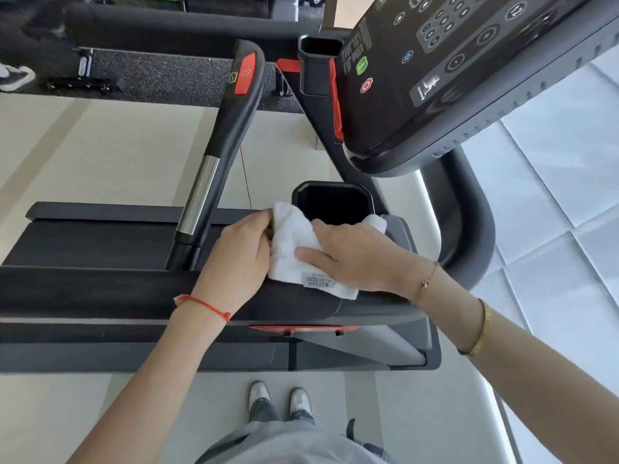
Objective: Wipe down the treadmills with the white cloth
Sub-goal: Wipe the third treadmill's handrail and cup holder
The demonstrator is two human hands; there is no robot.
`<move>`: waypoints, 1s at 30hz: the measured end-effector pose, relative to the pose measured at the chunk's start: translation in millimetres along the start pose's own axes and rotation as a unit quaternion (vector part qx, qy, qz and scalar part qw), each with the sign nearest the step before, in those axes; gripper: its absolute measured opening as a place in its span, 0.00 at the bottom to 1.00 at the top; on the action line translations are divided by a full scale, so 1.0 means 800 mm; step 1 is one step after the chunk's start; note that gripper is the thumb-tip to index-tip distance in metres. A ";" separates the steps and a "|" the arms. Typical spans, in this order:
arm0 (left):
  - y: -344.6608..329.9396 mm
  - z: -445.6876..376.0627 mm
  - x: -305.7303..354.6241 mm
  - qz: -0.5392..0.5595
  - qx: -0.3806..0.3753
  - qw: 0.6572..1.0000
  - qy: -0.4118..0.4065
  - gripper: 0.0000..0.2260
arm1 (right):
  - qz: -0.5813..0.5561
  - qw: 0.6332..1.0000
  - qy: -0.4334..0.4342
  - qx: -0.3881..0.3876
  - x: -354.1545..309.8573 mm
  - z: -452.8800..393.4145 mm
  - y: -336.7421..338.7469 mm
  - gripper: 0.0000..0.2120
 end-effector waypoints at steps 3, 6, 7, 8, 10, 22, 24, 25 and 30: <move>0.002 0.000 0.001 0.012 0.015 1.000 0.000 0.16 | 0.086 0.995 0.003 0.058 -0.003 0.013 -0.006 0.18; 0.002 0.003 0.002 0.009 0.022 1.000 -0.009 0.17 | 0.146 0.985 -0.002 0.095 -0.004 0.025 -0.012 0.18; 0.002 0.004 0.002 0.007 0.027 1.000 -0.011 0.18 | 0.157 0.983 -0.019 0.093 -0.008 0.021 -0.013 0.19; 0.003 0.005 0.002 0.006 0.031 0.999 -0.012 0.18 | 0.162 0.982 -0.045 0.086 -0.012 0.015 -0.015 0.20; 0.004 0.007 0.003 0.012 0.034 0.999 -0.014 0.19 | 0.189 0.972 -0.098 0.100 -0.026 -0.003 -0.017 0.19; 0.006 0.011 0.007 0.023 0.020 0.999 -0.025 0.20 | 0.097 0.972 -0.171 0.126 -0.030 -0.080 0.001 0.16; 0.005 0.010 0.007 0.031 0.011 0.999 -0.016 0.19 | 0.089 0.984 -0.123 0.093 -0.026 -0.058 -0.004 0.16; 0.004 0.010 0.008 0.034 0.005 0.999 -0.011 0.18 | 0.080 0.986 -0.118 0.082 -0.025 -0.045 -0.007 0.13; -0.001 0.008 0.015 0.013 -0.019 1.000 -0.014 0.17 | 0.081 0.992 -0.054 0.080 -0.010 0.014 -0.015 0.22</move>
Point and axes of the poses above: each hand's wrist, its own z-axis away from the middle knuckle, its own y-axis out of the back of the hand, x = y × z, the point moved 2 cm from there along -z, towards the middle knuckle, and after that the axes turned 11 degrees about y, right-handed, at the moved point
